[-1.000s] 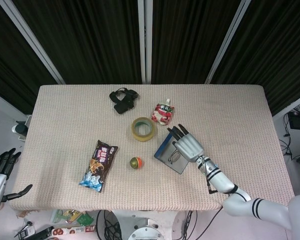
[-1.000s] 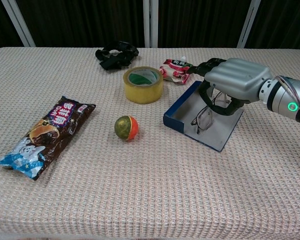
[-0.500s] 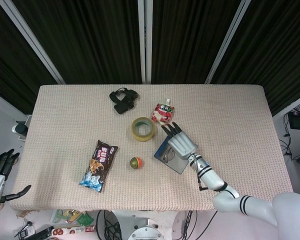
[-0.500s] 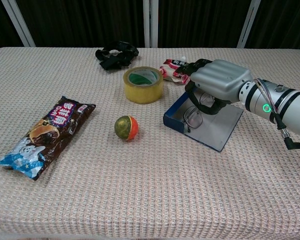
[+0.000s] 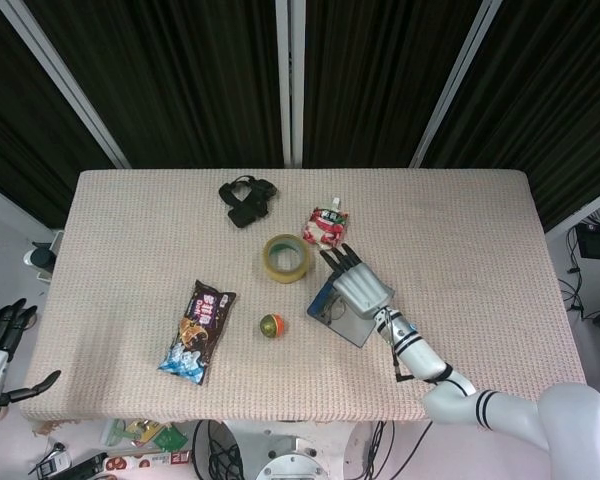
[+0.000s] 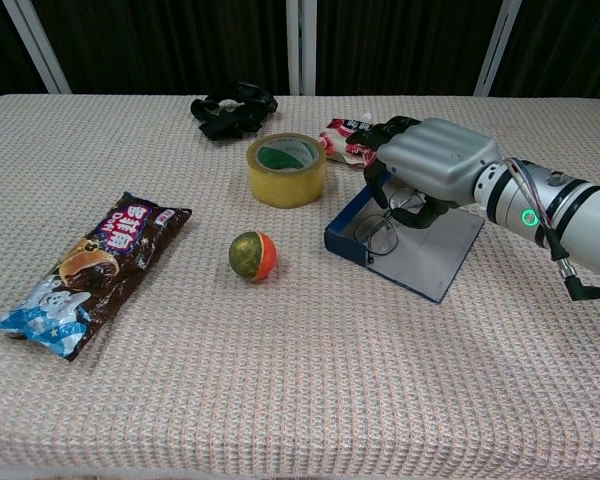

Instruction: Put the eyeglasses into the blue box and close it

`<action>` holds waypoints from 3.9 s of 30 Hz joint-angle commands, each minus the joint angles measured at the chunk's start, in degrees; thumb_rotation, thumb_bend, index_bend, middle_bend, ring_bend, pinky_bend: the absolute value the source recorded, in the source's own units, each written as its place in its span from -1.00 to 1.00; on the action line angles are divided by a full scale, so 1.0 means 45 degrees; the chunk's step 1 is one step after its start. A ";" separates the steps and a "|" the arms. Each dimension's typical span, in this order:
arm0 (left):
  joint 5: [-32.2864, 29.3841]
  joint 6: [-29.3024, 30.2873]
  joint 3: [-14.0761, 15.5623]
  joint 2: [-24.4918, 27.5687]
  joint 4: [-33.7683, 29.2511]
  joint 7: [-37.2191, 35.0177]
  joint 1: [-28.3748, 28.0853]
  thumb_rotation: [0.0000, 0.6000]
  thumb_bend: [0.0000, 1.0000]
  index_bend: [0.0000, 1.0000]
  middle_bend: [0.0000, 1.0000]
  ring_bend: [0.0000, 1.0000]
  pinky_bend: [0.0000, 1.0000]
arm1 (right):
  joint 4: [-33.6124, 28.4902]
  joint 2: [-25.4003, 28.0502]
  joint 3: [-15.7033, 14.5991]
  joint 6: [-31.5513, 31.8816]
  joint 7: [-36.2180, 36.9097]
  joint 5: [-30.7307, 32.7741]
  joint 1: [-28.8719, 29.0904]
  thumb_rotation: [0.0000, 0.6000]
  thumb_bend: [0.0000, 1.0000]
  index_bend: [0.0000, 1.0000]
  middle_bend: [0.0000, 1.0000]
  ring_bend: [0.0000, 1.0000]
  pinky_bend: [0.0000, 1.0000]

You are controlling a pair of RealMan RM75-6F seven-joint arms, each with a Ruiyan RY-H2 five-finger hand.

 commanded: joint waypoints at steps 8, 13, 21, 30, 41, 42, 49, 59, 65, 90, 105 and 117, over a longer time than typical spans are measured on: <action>0.0041 0.0019 0.0003 0.0004 -0.0066 0.0066 0.0001 0.28 -0.70 -0.95 -0.97 -0.89 -0.61 | -0.0330 0.0538 -0.0579 0.0696 0.1343 -0.0979 -0.0276 1.00 -0.32 -0.89 -1.00 -1.00 -1.00; 0.0043 -0.0007 0.0018 0.0026 -0.0085 0.0070 0.0002 0.29 -0.70 -0.95 -0.97 -0.89 -0.61 | -0.0481 0.1094 -0.1235 0.1944 0.2876 -0.2350 -0.0661 1.00 -0.33 -0.98 -1.00 -1.00 -1.00; 0.0161 -0.0083 0.0022 -0.0028 -0.0140 0.0160 -0.0095 0.29 -0.70 -0.95 -0.97 -0.89 -0.61 | -0.1083 0.1601 -0.0967 0.1586 0.1921 -0.1875 -0.0671 1.00 -0.65 -1.00 -1.00 -1.00 -1.00; 0.0110 -0.0094 -0.0034 0.0097 -0.0289 0.0242 -0.0134 0.29 -0.70 -0.95 -0.97 -0.89 -0.61 | -0.1367 0.1484 -0.0389 -0.0210 -0.0603 -0.0466 0.0153 1.00 -0.65 -1.00 -1.00 -1.00 -1.00; -0.0043 -0.0066 -0.0065 0.0110 -0.0069 -0.0045 -0.0075 0.30 -0.70 -0.95 -0.97 -0.89 -0.61 | -0.0779 0.0824 -0.0291 -0.0348 -0.0915 -0.0306 0.0549 1.00 -0.65 -1.00 -1.00 -1.00 -1.00; -0.0061 -0.0074 -0.0068 0.0113 -0.0041 -0.0080 -0.0073 0.30 -0.70 -0.95 -0.97 -0.89 -0.61 | -0.0637 0.0713 -0.0302 -0.0339 -0.0819 -0.0340 0.0578 1.00 -0.65 -1.00 -1.00 -1.00 -1.00; -0.0154 -0.0137 -0.0084 0.0089 0.0137 -0.0260 -0.0073 0.29 -0.70 -0.95 -0.97 -0.89 -0.61 | 0.0204 0.0121 -0.0303 -0.0104 -0.0517 -0.0602 0.0743 1.00 -0.65 -1.00 -1.00 -1.00 -1.00; -0.0342 -0.0291 -0.0151 0.0006 0.0381 -0.0478 -0.0113 0.30 -0.70 -0.95 -0.97 -0.89 -0.61 | 0.1434 -0.0695 -0.0324 0.0214 0.0030 -0.1091 0.1031 1.00 -0.65 -1.00 -1.00 -1.00 -1.00; -0.0413 -0.0328 -0.0173 -0.0013 0.0493 -0.0605 -0.0112 0.29 -0.70 -0.95 -0.97 -0.89 -0.61 | 0.2151 -0.1207 -0.0315 0.0563 0.0438 -0.1354 0.1114 1.00 -0.65 -1.00 -1.00 -1.00 -1.00; -0.0164 -0.0033 -0.0109 -0.0026 0.0280 -0.0360 0.0007 0.29 -0.70 -0.95 -0.97 -0.89 -0.61 | -0.2140 0.3325 -0.2254 0.2165 0.0286 -0.2114 -0.1238 1.00 -0.69 -1.00 -1.00 -1.00 -1.00; -0.0173 -0.0285 -0.0140 0.0005 0.0014 -0.0057 -0.0167 0.29 -0.70 -0.95 -0.97 -0.89 -0.61 | -0.0447 0.2347 -0.2616 0.2276 0.1445 -0.2933 -0.1721 1.00 -0.74 -1.00 -1.00 -1.00 -1.00; -0.0282 -0.0225 -0.0151 -0.0060 0.0324 -0.0376 -0.0096 0.52 -0.70 -0.95 -0.97 -0.89 -0.61 | -0.0100 0.1717 -0.2302 0.1534 0.1342 -0.2841 -0.1470 1.00 -0.86 -1.00 -1.00 -1.00 -1.00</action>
